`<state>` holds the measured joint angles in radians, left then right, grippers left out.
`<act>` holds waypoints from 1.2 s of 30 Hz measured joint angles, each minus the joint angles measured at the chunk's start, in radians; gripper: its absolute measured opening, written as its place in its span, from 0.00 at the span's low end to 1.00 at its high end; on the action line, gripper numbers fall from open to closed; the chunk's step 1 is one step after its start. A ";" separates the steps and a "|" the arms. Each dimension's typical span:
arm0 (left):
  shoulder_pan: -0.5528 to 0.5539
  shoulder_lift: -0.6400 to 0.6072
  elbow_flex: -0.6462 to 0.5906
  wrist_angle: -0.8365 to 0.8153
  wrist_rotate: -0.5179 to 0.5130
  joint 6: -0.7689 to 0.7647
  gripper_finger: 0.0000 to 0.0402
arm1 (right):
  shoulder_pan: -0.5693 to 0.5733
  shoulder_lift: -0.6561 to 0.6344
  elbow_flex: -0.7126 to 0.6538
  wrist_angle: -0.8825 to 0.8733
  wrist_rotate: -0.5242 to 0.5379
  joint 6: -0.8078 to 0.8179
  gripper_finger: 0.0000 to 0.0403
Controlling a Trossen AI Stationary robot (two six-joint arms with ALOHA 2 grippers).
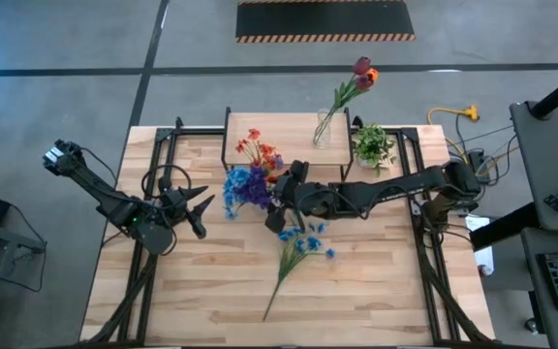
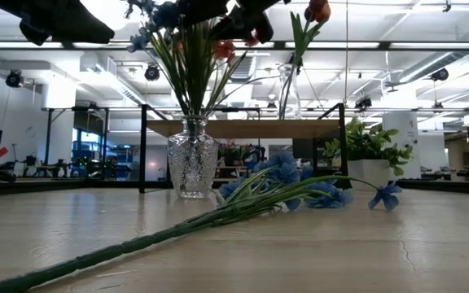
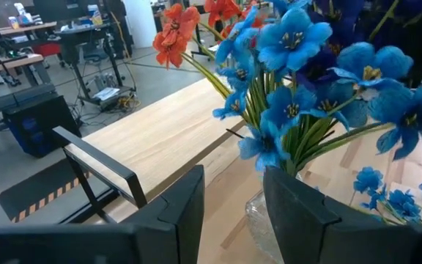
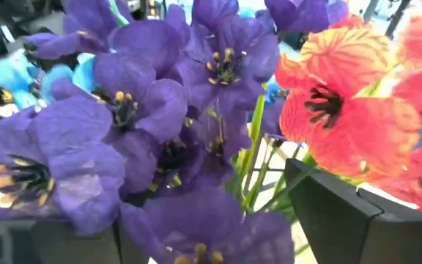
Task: Pick and place flowers into a vace then onto a shelf
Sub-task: Put the purple flowers into the transparent vase, then put the blue flowers into the transparent vase
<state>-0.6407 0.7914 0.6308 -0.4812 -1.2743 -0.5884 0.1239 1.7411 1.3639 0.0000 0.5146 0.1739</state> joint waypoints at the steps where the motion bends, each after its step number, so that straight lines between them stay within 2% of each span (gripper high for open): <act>1: 0.000 0.000 0.000 0.000 0.000 0.000 0.31 | 0.000 -0.002 0.001 -0.013 0.000 0.006 0.68; 11: 0.000 0.001 0.000 0.000 -0.001 0.000 0.31 | 0.050 -0.027 0.001 -0.066 0.006 0.007 0.75; 27: 0.000 0.001 0.000 -0.008 0.011 -0.001 0.31 | 0.136 -0.120 0.000 -0.269 0.092 0.064 0.74; 33: 0.000 0.013 0.000 0.009 0.099 -0.043 0.31 | 0.191 -0.167 -0.004 -0.505 0.091 0.159 0.73; 36: 0.000 0.044 0.000 0.011 0.191 -0.117 0.31 | 0.220 -0.193 -0.017 -0.599 0.091 0.195 0.72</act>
<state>-0.6407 0.8355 0.6308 -0.4705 -1.0835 -0.7050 0.3441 1.5481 1.3470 -0.5989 0.6058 0.3688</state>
